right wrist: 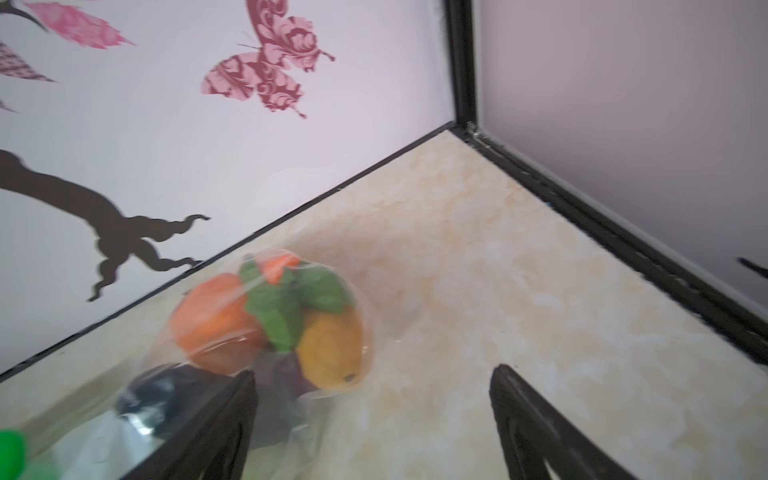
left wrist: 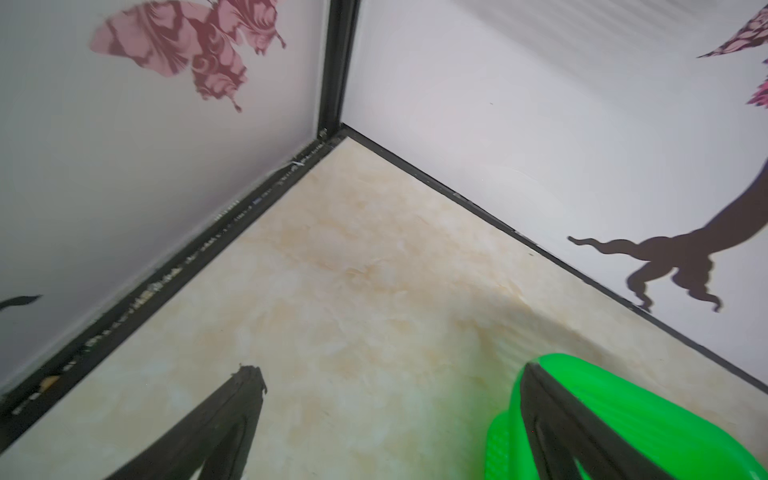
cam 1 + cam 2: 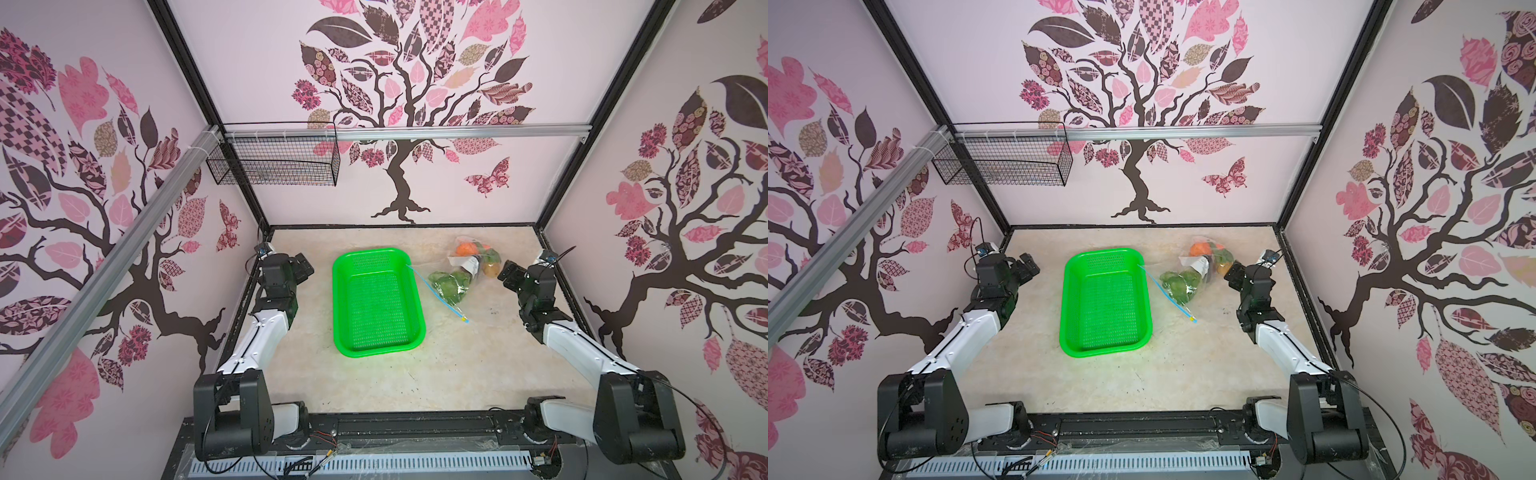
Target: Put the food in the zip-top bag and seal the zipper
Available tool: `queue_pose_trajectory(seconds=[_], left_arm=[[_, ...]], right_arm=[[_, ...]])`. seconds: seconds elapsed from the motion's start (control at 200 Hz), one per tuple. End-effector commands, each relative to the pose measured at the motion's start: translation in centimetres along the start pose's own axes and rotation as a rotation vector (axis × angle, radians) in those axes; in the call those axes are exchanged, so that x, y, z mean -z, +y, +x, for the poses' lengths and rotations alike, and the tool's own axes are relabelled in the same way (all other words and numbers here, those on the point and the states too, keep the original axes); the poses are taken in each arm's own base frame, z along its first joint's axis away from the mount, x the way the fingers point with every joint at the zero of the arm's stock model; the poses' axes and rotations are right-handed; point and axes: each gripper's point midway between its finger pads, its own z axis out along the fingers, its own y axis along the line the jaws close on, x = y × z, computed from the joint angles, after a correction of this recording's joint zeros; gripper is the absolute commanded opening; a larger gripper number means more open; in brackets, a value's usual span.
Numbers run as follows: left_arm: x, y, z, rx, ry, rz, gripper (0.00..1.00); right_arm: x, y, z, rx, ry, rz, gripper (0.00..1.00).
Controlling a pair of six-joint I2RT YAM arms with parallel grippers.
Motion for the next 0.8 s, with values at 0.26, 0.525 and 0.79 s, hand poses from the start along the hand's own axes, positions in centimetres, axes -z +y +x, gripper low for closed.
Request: queue_pose_trajectory(seconds=[0.26, 0.525, 0.79], left_arm=[[-0.8, 4.0, 4.6, -0.182, -0.061, -0.137, 0.98], [-3.4, 2.9, 7.5, -0.217, -0.046, -0.038, 0.98], [-2.3, 0.8, 9.3, -0.285, -0.125, 0.101, 0.98]], right_arm=[[-1.9, -4.9, 4.2, 0.132, -0.111, 0.166, 0.91], [-2.1, -2.6, 5.0, 0.192, -0.078, 0.031, 1.00], [-1.3, -0.5, 6.4, 0.247, -0.101, -0.143, 0.99]])
